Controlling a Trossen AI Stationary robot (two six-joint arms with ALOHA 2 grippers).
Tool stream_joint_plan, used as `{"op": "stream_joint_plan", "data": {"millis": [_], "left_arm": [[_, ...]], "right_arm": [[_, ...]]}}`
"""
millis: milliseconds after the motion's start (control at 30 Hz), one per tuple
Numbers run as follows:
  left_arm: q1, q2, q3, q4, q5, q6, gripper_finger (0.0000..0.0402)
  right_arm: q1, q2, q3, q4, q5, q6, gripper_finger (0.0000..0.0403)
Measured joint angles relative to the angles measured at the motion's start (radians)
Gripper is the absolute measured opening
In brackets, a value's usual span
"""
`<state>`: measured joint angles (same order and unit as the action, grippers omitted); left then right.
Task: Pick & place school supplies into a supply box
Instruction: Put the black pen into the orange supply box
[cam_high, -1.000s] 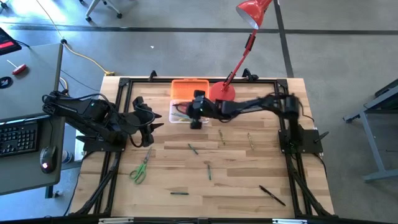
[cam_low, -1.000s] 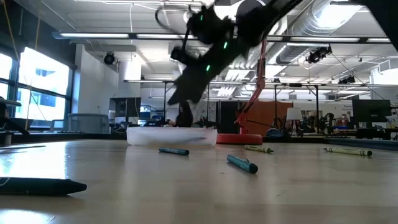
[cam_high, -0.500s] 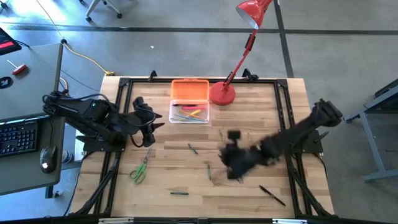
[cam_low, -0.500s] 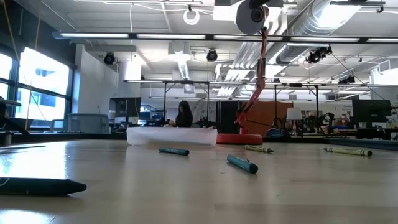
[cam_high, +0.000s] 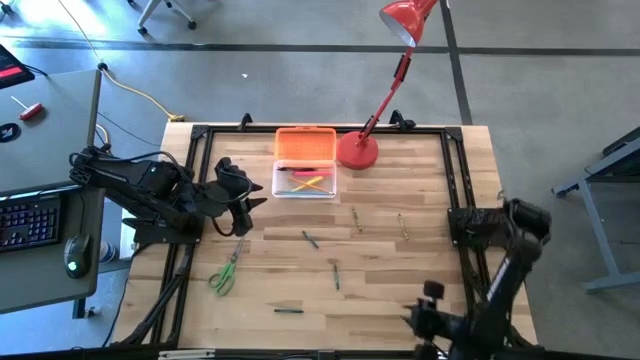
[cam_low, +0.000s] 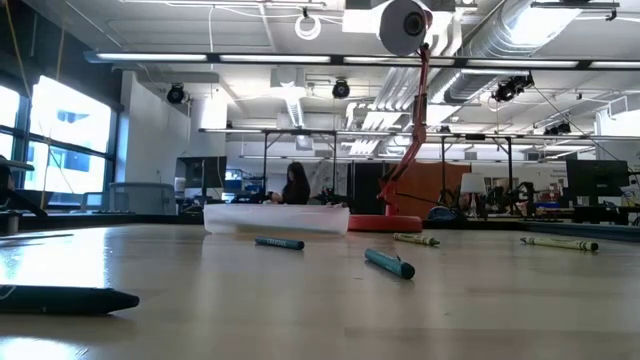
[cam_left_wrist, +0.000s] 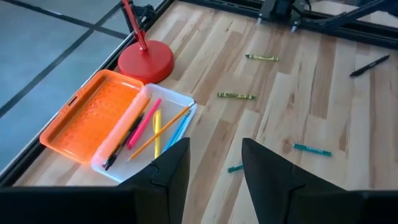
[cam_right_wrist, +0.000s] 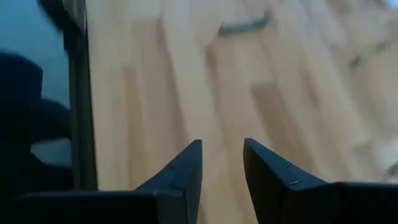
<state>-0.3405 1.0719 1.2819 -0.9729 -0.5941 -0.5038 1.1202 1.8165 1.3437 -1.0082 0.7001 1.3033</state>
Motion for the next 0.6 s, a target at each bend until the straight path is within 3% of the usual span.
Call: {"op": "stream_joint_plan", "data": {"millis": [233, 433, 600], "left_arm": [[0.000, -0.001, 0.000, 0.067, 0.000, -0.033, 0.0177], [0.000, -0.001, 0.000, 0.135, -0.001, -0.027, 0.0177], [0.000, -0.001, 0.000, 0.160, -0.001, -0.025, 0.0177]], "right_arm": [[0.129, 0.158, 0.000, -0.043, -0.027, 0.084, 0.0097], [0.195, 0.193, 0.000, -0.163, 0.087, 0.118, 0.0097], [0.207, 0.190, -0.043, -0.182, 0.002, 0.214, 0.0097]]}}
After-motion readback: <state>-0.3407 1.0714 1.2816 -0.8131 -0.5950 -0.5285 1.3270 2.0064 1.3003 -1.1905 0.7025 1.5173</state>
